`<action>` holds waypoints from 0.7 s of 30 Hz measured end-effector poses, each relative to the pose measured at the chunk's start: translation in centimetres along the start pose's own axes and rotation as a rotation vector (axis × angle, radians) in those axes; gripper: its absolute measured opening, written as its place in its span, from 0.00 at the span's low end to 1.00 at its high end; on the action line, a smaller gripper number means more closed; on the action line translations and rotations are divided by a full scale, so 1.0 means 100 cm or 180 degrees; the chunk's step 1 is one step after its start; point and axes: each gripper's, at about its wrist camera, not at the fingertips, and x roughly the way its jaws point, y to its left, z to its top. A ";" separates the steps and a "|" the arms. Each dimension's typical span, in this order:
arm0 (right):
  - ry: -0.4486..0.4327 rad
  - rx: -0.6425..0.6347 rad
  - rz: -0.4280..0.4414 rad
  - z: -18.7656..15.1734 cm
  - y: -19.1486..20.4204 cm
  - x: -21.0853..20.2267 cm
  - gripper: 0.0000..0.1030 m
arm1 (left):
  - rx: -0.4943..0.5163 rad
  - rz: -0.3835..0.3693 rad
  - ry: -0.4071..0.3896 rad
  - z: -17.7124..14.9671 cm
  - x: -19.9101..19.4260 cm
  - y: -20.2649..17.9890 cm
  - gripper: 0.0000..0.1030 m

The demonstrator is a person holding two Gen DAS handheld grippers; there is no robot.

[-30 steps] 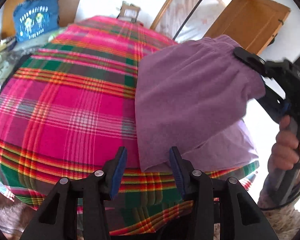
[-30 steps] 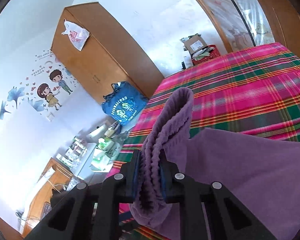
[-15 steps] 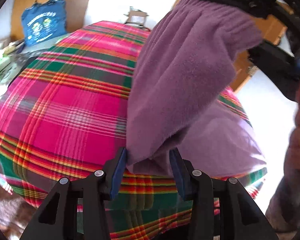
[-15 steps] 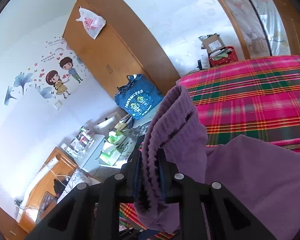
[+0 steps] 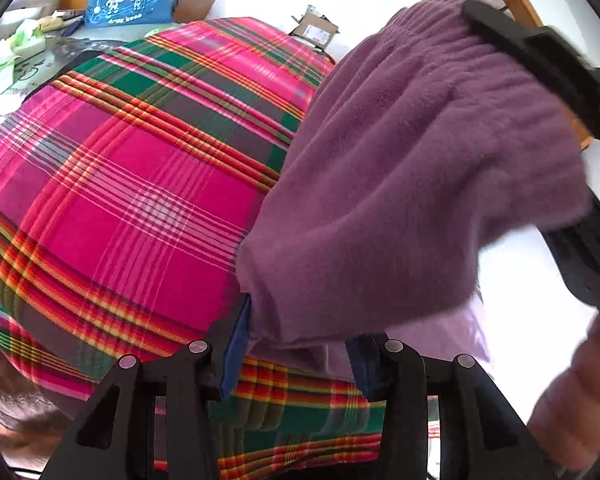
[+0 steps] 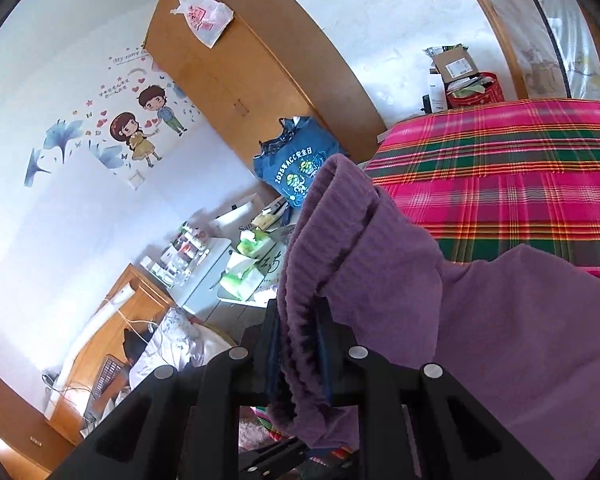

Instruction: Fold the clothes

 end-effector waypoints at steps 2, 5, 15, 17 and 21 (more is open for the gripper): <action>-0.0002 0.0007 0.0000 0.000 0.000 0.000 0.16 | 0.0038 0.0135 -0.0030 0.000 0.003 -0.002 0.44; -0.0047 0.0015 -0.0002 0.000 0.000 -0.004 0.16 | 0.0026 0.0299 -0.0044 0.001 0.005 -0.001 0.44; -0.0444 0.0182 -0.0155 0.005 -0.024 -0.041 0.12 | 0.0162 0.0565 -0.0098 -0.007 -0.005 0.000 0.44; -0.0494 0.0266 -0.0203 0.004 -0.035 -0.049 0.11 | 0.0162 0.0545 -0.0097 -0.011 -0.009 0.000 0.44; -0.0590 0.0465 -0.0290 -0.001 -0.062 -0.066 0.11 | 0.0247 0.0604 -0.0104 -0.016 -0.015 -0.004 0.44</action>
